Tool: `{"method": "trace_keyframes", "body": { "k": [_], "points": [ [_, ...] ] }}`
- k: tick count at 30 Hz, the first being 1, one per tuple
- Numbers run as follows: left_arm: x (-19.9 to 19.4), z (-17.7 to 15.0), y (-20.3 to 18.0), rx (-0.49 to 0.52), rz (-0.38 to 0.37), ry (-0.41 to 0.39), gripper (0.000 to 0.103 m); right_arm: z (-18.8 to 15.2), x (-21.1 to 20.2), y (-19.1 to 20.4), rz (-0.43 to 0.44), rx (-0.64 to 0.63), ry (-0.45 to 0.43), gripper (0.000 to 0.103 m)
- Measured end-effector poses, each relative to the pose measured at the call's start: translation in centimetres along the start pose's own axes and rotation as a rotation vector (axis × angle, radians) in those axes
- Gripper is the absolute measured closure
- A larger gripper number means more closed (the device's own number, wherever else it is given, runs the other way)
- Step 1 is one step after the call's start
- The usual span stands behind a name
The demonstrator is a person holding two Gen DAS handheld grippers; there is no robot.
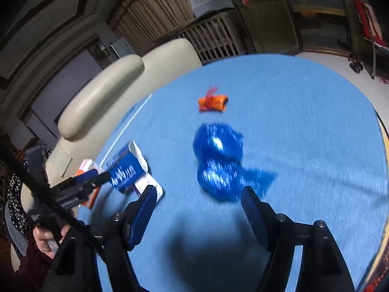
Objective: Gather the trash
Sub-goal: 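Grasp the blue toothpaste box with the left tool while the right tool reaches the blue bag, then close the right tool on the blue plastic bag and lift it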
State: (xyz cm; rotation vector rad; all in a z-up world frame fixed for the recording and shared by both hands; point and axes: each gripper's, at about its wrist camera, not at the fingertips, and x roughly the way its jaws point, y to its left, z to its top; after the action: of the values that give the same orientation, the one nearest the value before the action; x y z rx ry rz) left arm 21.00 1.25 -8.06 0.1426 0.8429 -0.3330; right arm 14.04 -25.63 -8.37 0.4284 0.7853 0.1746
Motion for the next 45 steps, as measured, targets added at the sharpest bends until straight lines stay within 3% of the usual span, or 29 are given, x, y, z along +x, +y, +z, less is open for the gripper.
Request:
{"method": "trace_keyframes", "body": {
  "k": [3, 10, 12, 13, 14, 15, 18, 21, 31, 34, 35, 36, 37, 40, 45],
  "points": [
    [0.7, 0.5, 0.7, 0.006, -0.002, -0.014, 0.028, 1.4, 1.1, 0.3, -0.031, -0.020, 0.006, 0.027],
    [2.1, 0.6, 0.6, 0.042, -0.086, 0.001, 0.028, 3.8, 5.7, 0.7, -0.083, -0.042, 0.059, 0.028],
    [2.4, 0.3, 0.1, 0.064, -0.096, 0.005, 0.028, 4.2, 7.2, 0.6, -0.109, -0.038, 0.079, 0.032],
    [2.5, 0.2, -0.1, 0.069, -0.100, 0.007, 0.035, 4.2, 7.7, 0.5, -0.116, -0.037, 0.084, 0.038],
    [2.7, 0.1, -0.3, 0.075, -0.099, 0.017, 0.042, 4.1, 8.3, 0.3, -0.120, -0.037, 0.098, 0.053],
    [3.0, 0.0, -0.4, 0.076, -0.106, 0.028, 0.053, 4.0, 8.8, 0.2, -0.113, -0.036, 0.116, 0.055],
    [2.7, 0.0, -0.3, 0.052, -0.136, 0.014, 0.059, 3.4, 8.1, 0.3, -0.101, -0.031, 0.083, 0.067],
    [2.2, -0.1, -0.6, 0.056, -0.124, 0.002, 0.062, 2.8, 7.0, 0.2, -0.093, -0.014, 0.064, 0.072],
    [-1.6, -2.2, -0.8, 0.004, -0.119, -0.046, 0.063, 0.4, 2.3, 0.7, -0.055, -0.019, 0.011, 0.074],
    [-3.8, -3.6, -1.4, 0.022, -0.098, -0.067, 0.063, 0.6, 1.5, 0.4, -0.008, 0.013, 0.007, 0.069],
    [-4.4, -4.1, -1.6, 0.033, -0.086, -0.074, 0.063, 0.9, 1.4, 0.3, -0.003, 0.031, 0.013, 0.057],
    [-5.0, -4.5, -1.8, 0.042, -0.076, -0.079, 0.063, 1.3, 1.4, 0.3, 0.003, 0.049, 0.014, 0.028],
    [-5.7, -5.0, -2.0, 0.048, -0.068, -0.086, 0.063, 1.7, 1.5, 0.3, 0.007, 0.060, 0.006, 0.019],
    [-7.9, -6.4, -2.2, 0.055, -0.063, -0.115, 0.063, 3.1, 2.2, 0.8, -0.002, 0.050, -0.047, 0.017],
    [-9.7, -7.5, -2.2, 0.034, -0.077, -0.139, 0.063, 4.7, 6.7, 2.2, -0.076, -0.038, 0.021, 0.020]
  ]
}}
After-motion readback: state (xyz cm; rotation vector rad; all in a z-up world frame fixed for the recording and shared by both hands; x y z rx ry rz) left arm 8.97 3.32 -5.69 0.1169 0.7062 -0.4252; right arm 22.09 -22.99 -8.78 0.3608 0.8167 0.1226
